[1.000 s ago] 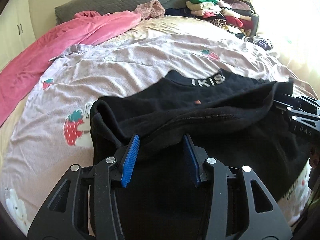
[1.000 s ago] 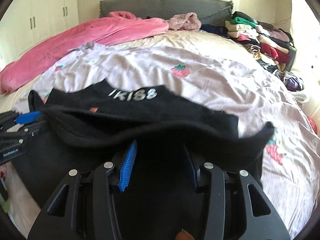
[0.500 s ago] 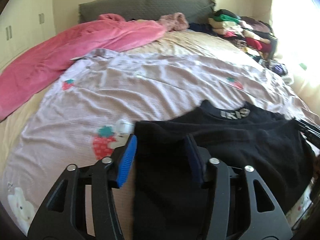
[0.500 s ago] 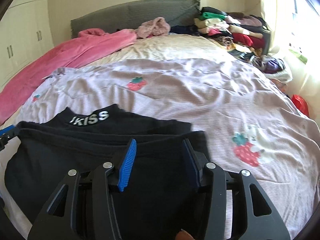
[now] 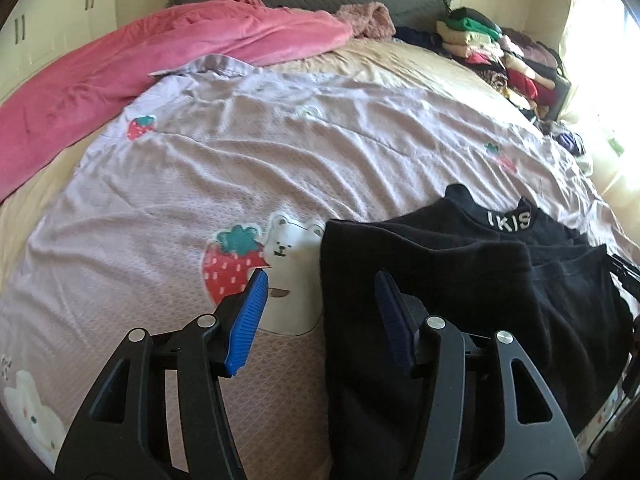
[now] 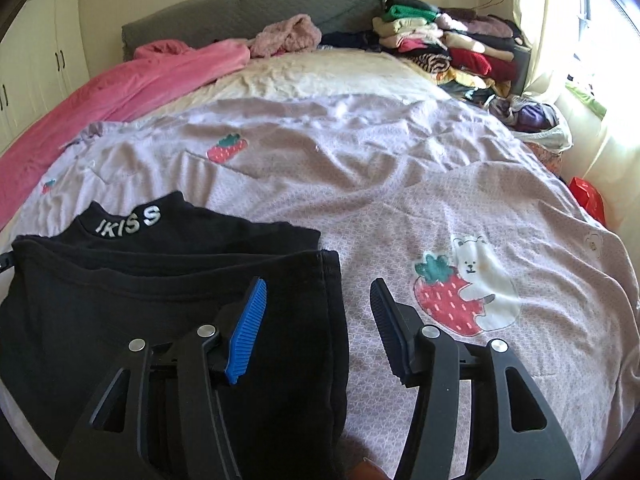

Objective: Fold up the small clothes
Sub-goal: 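Close the left gripper on the folded shirt edge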

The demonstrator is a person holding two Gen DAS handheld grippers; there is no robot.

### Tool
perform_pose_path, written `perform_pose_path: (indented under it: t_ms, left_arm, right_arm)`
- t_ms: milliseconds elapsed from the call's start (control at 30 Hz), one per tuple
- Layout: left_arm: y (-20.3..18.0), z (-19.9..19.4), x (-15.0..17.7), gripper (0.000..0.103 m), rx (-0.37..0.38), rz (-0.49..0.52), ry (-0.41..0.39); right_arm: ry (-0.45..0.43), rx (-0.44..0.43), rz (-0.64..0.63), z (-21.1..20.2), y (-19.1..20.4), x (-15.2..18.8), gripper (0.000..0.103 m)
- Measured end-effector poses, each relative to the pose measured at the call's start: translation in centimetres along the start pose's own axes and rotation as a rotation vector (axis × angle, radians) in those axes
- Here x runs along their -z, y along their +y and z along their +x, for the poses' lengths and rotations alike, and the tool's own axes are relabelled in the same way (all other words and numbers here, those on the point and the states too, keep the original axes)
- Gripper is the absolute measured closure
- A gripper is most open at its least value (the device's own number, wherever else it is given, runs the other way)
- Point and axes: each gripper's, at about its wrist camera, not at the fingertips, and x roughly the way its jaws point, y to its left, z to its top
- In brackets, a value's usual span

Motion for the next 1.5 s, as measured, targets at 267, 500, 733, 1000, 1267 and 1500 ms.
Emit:
perform_pose_path:
  t_ms: [267, 500, 733, 1000, 1267, 1500]
  left_arm:
    - [-1.3, 0.3, 0.2, 0.097, 0.035, 0.042, -0.028]
    - [-0.7, -2.4, -0.8, 0.099, 0.035, 0.039, -0.113]
    - [0.8, -1.3, -2.5, 0.099, 0.042, -0.01, -0.099]
    - [0.3, 1.1, -1.8, 0.099, -0.026, 0.017, -0.061]
    - [0.1, 1.5, -1.4, 0.098, -0.053, 0.041, -0.039]
    - [-0.2, 1.8, -1.3, 0.096, -0.075, 0.051, -0.027]
  right_arm:
    - [0.008, -0.058, -0.024, 0.6, 0.4, 0.0, 0.089]
    - [-0.1, -0.113, 0.037, -2.2, -0.8, -1.4, 0.093]
    - [-0.147, -0.168, 0.206, -1.8, -3.6, -2.7, 0.094]
    - [-0.073, -0.089, 0.146, 1.5, -2.3, -2.5, 0.094]
    - [-0.011, -0.018, 0.106, 3.0, -1.6, -1.7, 0.094]
    - [0.013, 0.011, 0.104, 3.3, -1.9, -1.5, 0.09]
